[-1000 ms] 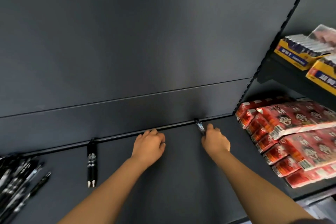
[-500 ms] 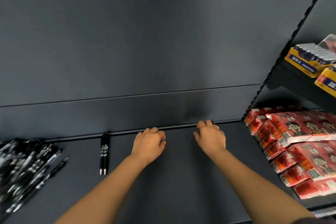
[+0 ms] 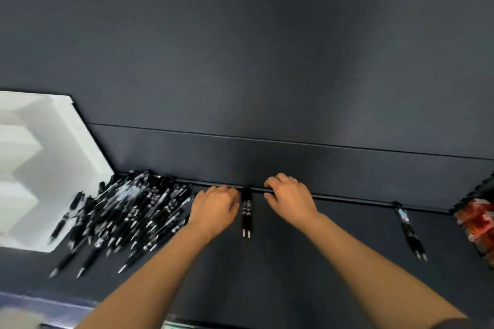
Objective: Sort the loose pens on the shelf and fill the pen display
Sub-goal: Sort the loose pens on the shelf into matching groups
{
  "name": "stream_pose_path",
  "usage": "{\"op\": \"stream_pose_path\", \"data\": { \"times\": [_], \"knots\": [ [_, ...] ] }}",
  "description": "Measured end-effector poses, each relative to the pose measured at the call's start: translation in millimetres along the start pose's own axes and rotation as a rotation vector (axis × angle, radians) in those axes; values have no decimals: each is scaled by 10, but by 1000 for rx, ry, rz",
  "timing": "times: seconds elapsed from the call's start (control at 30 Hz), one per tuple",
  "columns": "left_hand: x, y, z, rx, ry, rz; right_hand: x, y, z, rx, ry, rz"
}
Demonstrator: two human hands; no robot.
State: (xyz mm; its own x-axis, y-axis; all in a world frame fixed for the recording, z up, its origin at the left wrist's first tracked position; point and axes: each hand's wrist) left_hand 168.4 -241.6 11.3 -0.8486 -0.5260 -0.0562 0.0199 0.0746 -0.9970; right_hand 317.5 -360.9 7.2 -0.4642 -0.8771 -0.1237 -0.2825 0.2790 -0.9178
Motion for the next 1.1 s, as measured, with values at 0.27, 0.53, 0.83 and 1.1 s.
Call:
{"op": "stream_pose_path", "data": {
  "times": [0.27, 0.53, 0.83, 1.1],
  "knots": [
    [367, -5, -1275, 7, -49, 27, -350, 461, -1074, -69, -18, -121],
    [512, 180, -1953, 48, -13, -14, -519, 841, -1634, -192, 124, -231],
    [620, 253, -2287, 108, -54, -7, -803, 1162, -1891, -366, 272, -315],
    [743, 254, -2496, 105, -97, -14, -989, 1482, -2052, -398, 322, -401]
  ]
}}
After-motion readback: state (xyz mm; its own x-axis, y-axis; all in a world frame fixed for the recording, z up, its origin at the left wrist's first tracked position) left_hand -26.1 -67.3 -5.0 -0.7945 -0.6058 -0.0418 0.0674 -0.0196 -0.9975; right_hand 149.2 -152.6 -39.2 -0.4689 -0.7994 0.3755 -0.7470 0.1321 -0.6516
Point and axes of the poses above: each hand's wrist, its own x-axis away from the middle knuckle, its own y-axis out of the palm, z = x × y, and after that the axes turned 11 degrees about -x, right-handed
